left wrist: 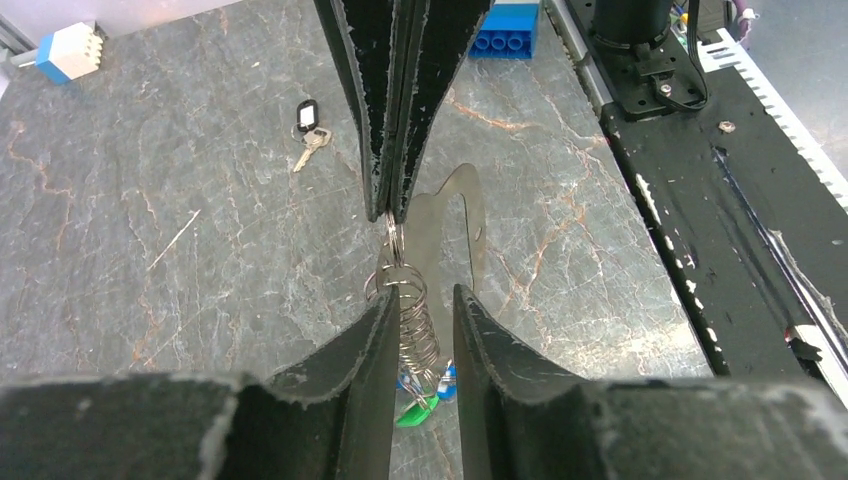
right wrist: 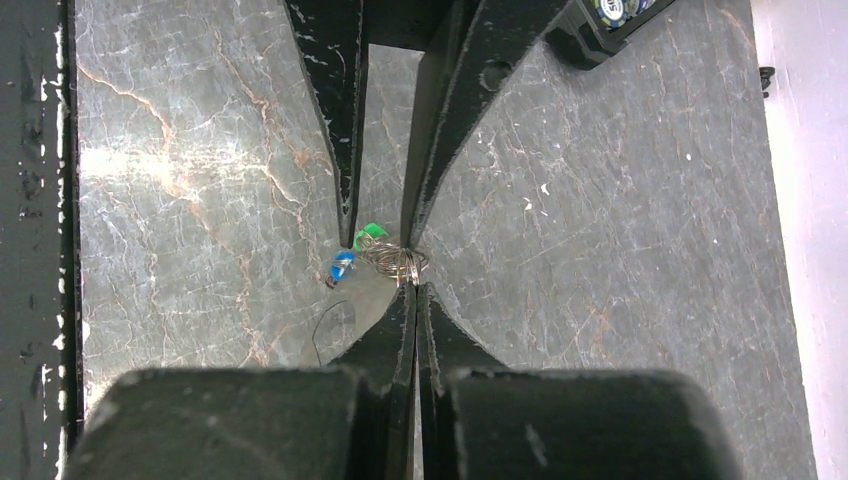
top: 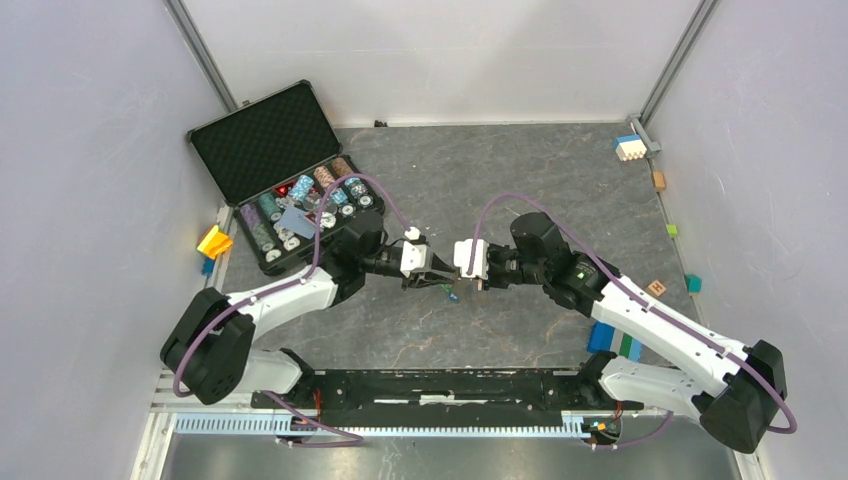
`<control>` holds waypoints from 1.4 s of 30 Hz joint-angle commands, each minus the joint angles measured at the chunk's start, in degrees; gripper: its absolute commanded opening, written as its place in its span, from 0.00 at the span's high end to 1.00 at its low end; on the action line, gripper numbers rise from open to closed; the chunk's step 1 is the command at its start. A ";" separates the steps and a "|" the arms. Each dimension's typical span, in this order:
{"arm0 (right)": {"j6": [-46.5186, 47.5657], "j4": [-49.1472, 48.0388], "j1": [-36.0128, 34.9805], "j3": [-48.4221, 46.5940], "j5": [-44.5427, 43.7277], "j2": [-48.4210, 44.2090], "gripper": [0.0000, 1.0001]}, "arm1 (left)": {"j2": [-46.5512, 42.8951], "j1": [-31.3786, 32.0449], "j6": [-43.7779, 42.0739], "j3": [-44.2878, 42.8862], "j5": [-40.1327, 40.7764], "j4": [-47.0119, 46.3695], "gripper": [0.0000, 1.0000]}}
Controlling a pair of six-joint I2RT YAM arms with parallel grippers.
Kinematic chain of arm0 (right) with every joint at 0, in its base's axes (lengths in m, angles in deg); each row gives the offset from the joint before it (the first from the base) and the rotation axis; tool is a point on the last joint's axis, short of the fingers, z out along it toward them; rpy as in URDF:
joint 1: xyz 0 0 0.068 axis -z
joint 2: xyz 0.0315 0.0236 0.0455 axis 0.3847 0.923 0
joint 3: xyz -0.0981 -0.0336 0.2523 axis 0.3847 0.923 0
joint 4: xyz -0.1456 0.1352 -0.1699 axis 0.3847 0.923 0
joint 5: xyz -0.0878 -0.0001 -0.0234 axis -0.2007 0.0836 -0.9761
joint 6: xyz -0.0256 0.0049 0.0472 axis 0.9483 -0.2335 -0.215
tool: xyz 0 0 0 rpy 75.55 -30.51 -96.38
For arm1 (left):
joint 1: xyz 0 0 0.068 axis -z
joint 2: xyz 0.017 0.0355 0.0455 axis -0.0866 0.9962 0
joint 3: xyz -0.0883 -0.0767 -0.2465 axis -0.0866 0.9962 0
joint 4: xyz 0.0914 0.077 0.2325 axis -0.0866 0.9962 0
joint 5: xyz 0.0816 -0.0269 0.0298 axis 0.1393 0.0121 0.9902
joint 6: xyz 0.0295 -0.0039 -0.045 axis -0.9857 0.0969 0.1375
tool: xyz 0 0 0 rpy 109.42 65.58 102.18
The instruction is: Put the keys on the keyring
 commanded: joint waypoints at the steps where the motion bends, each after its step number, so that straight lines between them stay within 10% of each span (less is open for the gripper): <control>1: -2.18 -4.34 0.17 -1.26 0.62 -0.86 1.00 | -2.58 0.17 -1.63 -2.63 -1.54 1.30 0.69; 42: -39.04 -52.72 13.04 18.97 25.47 1.15 1.00 | -2.58 -5.55 15.10 -0.51 -8.56 -8.65 0.77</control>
